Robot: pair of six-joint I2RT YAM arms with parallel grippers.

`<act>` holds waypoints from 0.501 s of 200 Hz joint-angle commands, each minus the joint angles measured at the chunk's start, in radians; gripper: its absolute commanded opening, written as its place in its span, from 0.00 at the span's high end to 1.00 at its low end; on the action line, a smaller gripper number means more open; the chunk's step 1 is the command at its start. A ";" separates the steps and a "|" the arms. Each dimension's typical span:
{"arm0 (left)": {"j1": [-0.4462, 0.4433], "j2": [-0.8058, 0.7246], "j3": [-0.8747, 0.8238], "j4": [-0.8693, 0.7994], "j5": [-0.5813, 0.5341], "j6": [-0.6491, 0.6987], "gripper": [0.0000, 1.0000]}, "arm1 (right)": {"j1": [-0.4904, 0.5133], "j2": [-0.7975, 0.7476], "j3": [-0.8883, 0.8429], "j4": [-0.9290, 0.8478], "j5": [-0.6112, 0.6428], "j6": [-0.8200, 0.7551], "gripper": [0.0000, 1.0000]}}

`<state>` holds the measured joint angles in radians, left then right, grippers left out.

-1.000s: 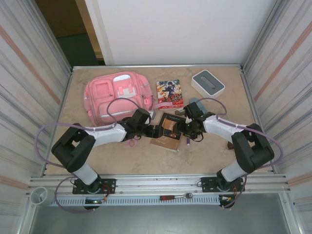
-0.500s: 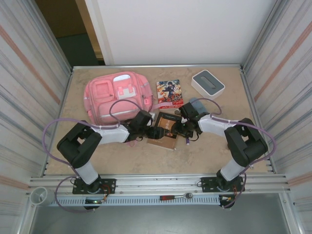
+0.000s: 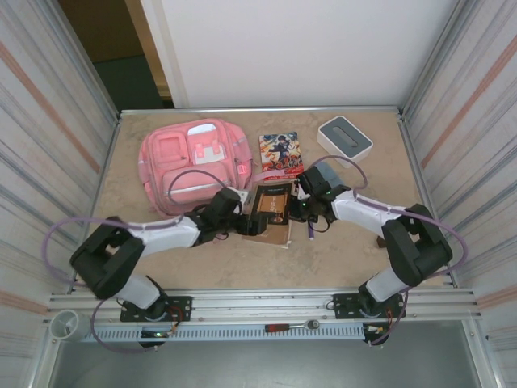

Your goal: Pack the student bag

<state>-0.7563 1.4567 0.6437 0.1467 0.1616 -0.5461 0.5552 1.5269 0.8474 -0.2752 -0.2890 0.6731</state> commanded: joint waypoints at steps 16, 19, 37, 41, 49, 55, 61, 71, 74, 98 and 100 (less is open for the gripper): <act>0.103 -0.249 -0.086 0.058 0.102 -0.050 0.12 | -0.044 -0.153 0.041 0.036 -0.259 -0.117 1.00; 0.115 -0.269 -0.096 0.065 0.111 -0.054 0.11 | -0.046 -0.161 0.044 0.038 -0.273 -0.120 1.00; 0.192 -0.373 -0.139 0.080 0.177 -0.079 0.06 | -0.062 -0.211 0.060 0.044 -0.344 -0.133 1.00; 0.212 -0.391 -0.144 0.081 0.197 -0.087 0.05 | -0.066 -0.225 0.064 0.046 -0.358 -0.132 1.00; 0.250 -0.419 -0.150 0.084 0.249 -0.102 0.04 | -0.074 -0.246 0.071 0.053 -0.390 -0.129 1.00; 0.278 -0.436 -0.155 0.092 0.288 -0.115 0.04 | -0.078 -0.267 0.075 0.060 -0.404 -0.124 1.00; 0.302 -0.451 -0.159 0.106 0.322 -0.127 0.03 | -0.081 -0.284 0.080 0.070 -0.418 -0.119 1.00; 0.327 -0.470 -0.165 0.130 0.371 -0.145 0.02 | -0.084 -0.310 0.084 0.092 -0.449 -0.107 1.00; 0.331 -0.474 -0.164 0.133 0.380 -0.148 0.01 | -0.085 -0.316 0.085 0.097 -0.458 -0.102 1.00; 0.344 -0.467 -0.149 0.156 0.432 -0.179 0.01 | -0.086 -0.357 0.101 0.153 -0.516 -0.063 1.00; 0.344 -0.463 -0.148 0.160 0.437 -0.183 0.01 | -0.086 -0.359 0.102 0.159 -0.519 -0.060 1.00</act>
<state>-0.4194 0.9951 0.4950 0.2466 0.4652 -0.6712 0.4744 1.2308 0.8928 -0.2432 -0.6704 0.5926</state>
